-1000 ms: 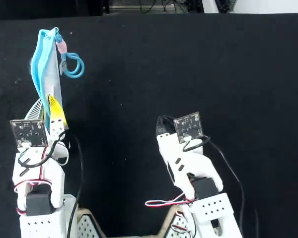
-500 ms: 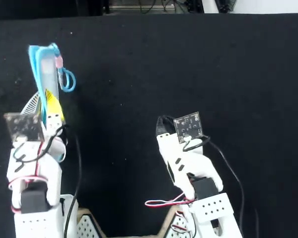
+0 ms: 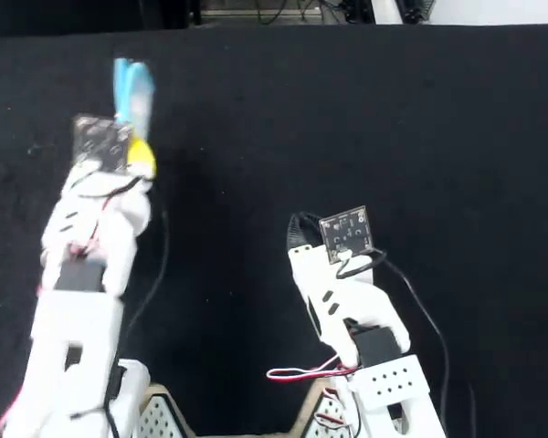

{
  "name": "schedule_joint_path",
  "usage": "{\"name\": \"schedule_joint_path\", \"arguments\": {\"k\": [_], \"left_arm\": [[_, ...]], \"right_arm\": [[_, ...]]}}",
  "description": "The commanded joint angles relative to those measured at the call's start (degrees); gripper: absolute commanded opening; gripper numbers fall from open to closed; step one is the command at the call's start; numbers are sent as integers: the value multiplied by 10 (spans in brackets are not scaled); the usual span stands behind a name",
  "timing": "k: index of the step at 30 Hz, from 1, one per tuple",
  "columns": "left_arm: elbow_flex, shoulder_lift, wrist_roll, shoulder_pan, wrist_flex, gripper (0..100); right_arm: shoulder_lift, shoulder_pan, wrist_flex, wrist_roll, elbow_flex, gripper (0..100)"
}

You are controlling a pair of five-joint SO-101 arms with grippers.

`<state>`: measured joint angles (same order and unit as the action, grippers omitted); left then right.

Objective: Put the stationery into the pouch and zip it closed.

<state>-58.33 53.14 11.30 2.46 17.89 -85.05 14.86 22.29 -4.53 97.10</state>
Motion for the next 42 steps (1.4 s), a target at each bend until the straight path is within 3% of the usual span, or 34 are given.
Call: {"name": "schedule_joint_path", "arguments": {"k": [1, 7, 12, 18, 24, 27, 33, 35, 39, 42], "left_arm": [[123, -124, 0, -41, -26, 33], [176, -195, 0, -105, -14, 48], [210, -207, -33, -145, 76, 193], [272, -200, -89, -143, 157, 209], [356, -200, -89, -93, 254, 209], [349, -200, -89, -51, 288, 209], [304, -200, -89, 44, 439, 209], [260, -200, -89, 78, 446, 182], [182, -200, -89, 131, 445, 23], [136, -200, -88, 143, 445, 72]], "right_arm": [[-14, 4, -15, -5, -4, 11], [-14, 4, -15, -5, -4, 11], [-14, 4, -15, -6, -4, 11], [-14, 4, -15, -6, -4, 11], [-14, 4, -15, -6, -4, 11], [-14, 4, -15, -6, -4, 11], [-14, 4, -15, -4, -5, 11], [-14, 4, -16, -4, -6, 11], [-14, 3, -18, -5, -5, 11], [-14, 0, -29, -6, 0, 11]]}}
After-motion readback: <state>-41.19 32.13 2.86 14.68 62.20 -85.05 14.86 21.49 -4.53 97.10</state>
